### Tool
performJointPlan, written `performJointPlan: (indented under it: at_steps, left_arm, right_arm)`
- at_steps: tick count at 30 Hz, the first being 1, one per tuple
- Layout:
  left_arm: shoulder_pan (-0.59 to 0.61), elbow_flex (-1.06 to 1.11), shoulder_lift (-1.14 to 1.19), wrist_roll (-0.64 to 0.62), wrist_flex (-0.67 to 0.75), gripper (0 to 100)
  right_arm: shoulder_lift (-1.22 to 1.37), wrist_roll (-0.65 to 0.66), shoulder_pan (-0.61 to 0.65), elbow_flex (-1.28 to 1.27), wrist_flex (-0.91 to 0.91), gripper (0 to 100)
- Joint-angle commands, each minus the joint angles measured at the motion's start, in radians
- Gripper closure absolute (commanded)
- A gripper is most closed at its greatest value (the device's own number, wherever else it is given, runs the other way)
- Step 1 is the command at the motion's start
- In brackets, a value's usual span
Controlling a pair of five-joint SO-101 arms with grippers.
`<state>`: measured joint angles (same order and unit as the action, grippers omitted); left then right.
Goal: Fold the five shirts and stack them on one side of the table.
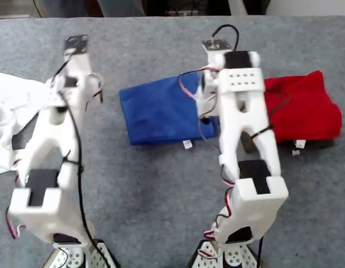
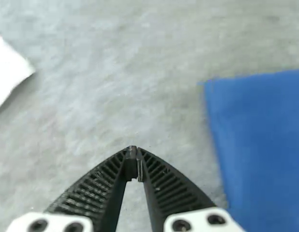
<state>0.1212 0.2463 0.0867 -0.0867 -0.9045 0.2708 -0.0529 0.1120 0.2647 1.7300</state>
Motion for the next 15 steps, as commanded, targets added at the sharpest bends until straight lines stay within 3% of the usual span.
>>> performJointPlan:
  at_steps: [1,4,6,8,15]
  left_arm:
    - [0.015,0.269,-0.138,0.003,0.19,97]
    - [0.028,0.433,-0.204,-0.015,0.313,97]
    - [0.058,0.503,-0.238,-0.101,0.362,97]
    - [0.079,0.559,-0.25,-0.172,0.413,97]
    - [0.09,0.591,-0.25,-0.167,0.457,97]
  right_arm:
    - [0.019,-0.219,0.044,-0.01,-0.061,62.4]
    - [0.096,-0.295,0.052,-0.002,-0.127,49.2]
    - [0.15,-0.324,0.055,0.005,-0.176,43.1]
    - [0.208,-0.367,0.057,0.024,-0.21,41.5]
    - [0.427,-0.483,0.069,0.166,-0.256,41.6]
